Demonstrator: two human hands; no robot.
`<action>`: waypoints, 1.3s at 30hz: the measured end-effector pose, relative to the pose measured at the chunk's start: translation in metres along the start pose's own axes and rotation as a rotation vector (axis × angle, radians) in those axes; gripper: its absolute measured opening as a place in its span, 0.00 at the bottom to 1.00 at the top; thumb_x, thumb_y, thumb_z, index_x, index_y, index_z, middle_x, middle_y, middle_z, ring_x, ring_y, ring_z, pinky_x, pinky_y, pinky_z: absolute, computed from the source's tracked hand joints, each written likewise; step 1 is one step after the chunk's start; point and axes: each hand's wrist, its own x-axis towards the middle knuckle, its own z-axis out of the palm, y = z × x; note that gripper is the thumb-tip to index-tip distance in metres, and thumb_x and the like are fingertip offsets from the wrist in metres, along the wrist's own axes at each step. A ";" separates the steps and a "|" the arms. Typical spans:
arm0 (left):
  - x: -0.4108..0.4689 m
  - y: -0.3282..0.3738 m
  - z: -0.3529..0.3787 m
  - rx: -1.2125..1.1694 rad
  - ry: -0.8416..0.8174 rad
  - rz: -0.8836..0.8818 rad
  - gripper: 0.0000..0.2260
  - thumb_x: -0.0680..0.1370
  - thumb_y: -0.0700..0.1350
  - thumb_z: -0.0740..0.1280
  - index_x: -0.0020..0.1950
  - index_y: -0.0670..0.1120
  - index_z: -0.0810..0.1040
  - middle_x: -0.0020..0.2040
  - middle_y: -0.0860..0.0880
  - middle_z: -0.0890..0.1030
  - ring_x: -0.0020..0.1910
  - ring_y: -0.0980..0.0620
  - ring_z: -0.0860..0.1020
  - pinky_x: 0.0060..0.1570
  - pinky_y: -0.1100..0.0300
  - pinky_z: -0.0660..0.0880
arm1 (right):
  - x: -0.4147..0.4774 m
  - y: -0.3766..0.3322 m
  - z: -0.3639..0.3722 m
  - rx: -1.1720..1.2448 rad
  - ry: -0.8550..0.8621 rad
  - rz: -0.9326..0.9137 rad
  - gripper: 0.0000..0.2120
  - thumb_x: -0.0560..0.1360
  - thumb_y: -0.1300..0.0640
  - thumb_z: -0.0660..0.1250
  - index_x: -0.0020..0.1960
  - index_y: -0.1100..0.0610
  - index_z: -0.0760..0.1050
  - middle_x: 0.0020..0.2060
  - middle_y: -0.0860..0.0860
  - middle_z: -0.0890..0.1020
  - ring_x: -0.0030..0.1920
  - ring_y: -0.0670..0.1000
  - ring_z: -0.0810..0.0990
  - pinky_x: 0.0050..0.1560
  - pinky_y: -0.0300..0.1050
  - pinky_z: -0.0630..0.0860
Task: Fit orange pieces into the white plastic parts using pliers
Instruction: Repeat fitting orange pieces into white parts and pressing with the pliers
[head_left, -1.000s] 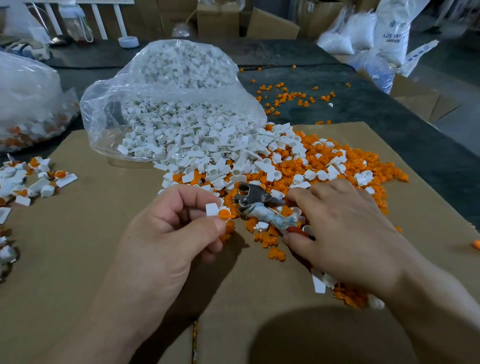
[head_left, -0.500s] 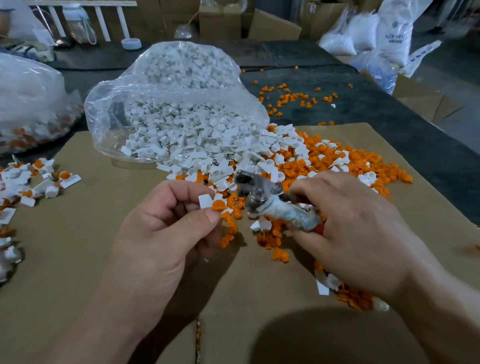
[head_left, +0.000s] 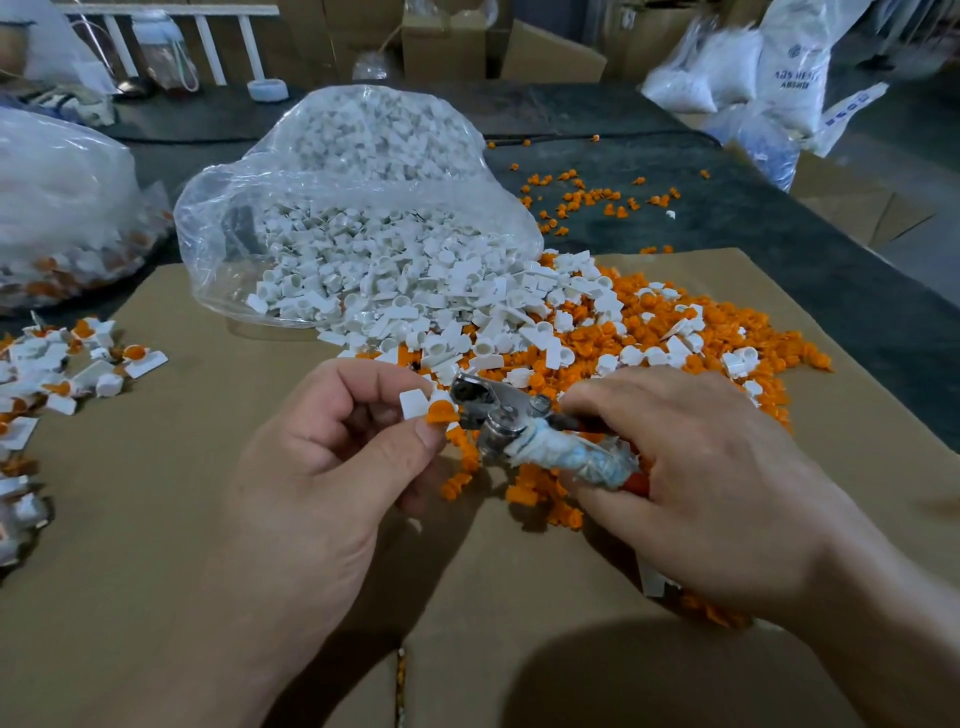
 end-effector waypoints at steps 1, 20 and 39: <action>0.000 -0.001 0.000 0.004 0.002 0.001 0.10 0.67 0.40 0.70 0.40 0.56 0.84 0.31 0.50 0.77 0.27 0.56 0.76 0.24 0.66 0.73 | 0.000 0.000 0.000 0.002 -0.003 0.003 0.13 0.72 0.42 0.60 0.54 0.43 0.73 0.44 0.39 0.77 0.46 0.45 0.74 0.47 0.52 0.73; 0.001 -0.016 -0.018 0.164 -0.176 0.069 0.09 0.70 0.54 0.72 0.49 0.57 0.83 0.36 0.50 0.81 0.32 0.50 0.78 0.31 0.57 0.75 | -0.002 -0.001 0.000 -0.011 -0.089 0.033 0.20 0.69 0.38 0.52 0.57 0.41 0.71 0.47 0.37 0.76 0.48 0.44 0.72 0.46 0.41 0.72; 0.003 -0.020 -0.021 0.153 -0.251 0.124 0.07 0.75 0.53 0.71 0.52 0.55 0.82 0.36 0.48 0.81 0.32 0.50 0.79 0.32 0.61 0.78 | -0.002 -0.006 -0.001 -0.115 -0.124 0.041 0.22 0.66 0.35 0.41 0.36 0.47 0.67 0.31 0.43 0.72 0.36 0.44 0.70 0.34 0.41 0.67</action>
